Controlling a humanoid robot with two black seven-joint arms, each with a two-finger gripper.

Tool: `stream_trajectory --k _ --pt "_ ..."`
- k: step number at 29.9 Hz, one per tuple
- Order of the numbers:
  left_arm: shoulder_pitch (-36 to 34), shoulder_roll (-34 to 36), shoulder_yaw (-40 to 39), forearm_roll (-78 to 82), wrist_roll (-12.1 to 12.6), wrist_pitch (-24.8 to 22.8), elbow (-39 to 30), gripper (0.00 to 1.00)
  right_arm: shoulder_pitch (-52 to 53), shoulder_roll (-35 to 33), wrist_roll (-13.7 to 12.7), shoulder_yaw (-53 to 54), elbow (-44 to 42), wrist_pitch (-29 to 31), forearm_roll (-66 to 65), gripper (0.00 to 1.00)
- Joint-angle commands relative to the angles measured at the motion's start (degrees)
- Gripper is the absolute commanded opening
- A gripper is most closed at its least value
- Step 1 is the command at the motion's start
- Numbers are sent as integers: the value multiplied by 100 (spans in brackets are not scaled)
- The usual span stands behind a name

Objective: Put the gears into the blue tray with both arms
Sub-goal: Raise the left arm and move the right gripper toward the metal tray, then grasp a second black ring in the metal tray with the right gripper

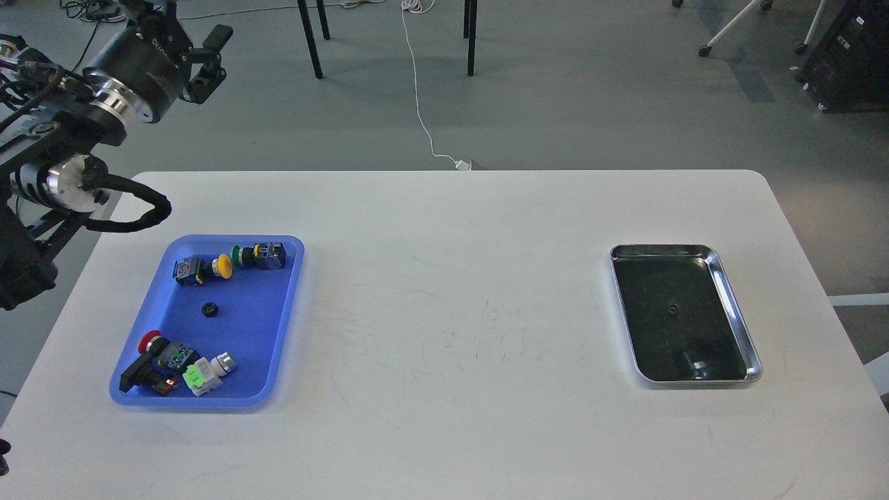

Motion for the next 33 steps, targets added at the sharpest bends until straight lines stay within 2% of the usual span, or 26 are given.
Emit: stream_trajectory --k 1,5,8,13,19,26,33 --pt "14 -76 -45 -835 409 -35 4 98 629 449 -120 -68 120 -1 -1750 96" --pt "32 -76 -45 -1443 805 -184 12 98 1314 1169 -164 -725 191 -1 -3324 96" --pt "128 -50 -53 -1558 824 -342 12 98 2017 1574 -156 -1857 173 -1 -4090 96" --pt "199 -41 -141 -1637 824 -440 12 98 2967 2181 -156 -3590 156 -1 -4294 96" --pt "225 -59 -255 -1637 806 -431 12 98 3127 2674 -164 -5015 164 -1 -5100 95" --pt "392 -32 -343 -1637 762 -440 12 98 2898 2656 -173 -5368 129 -1 -5586 90" --pt "533 -24 -537 -1629 762 -440 12 98 2477 2876 -305 -5377 -72 -1 -5726 85"
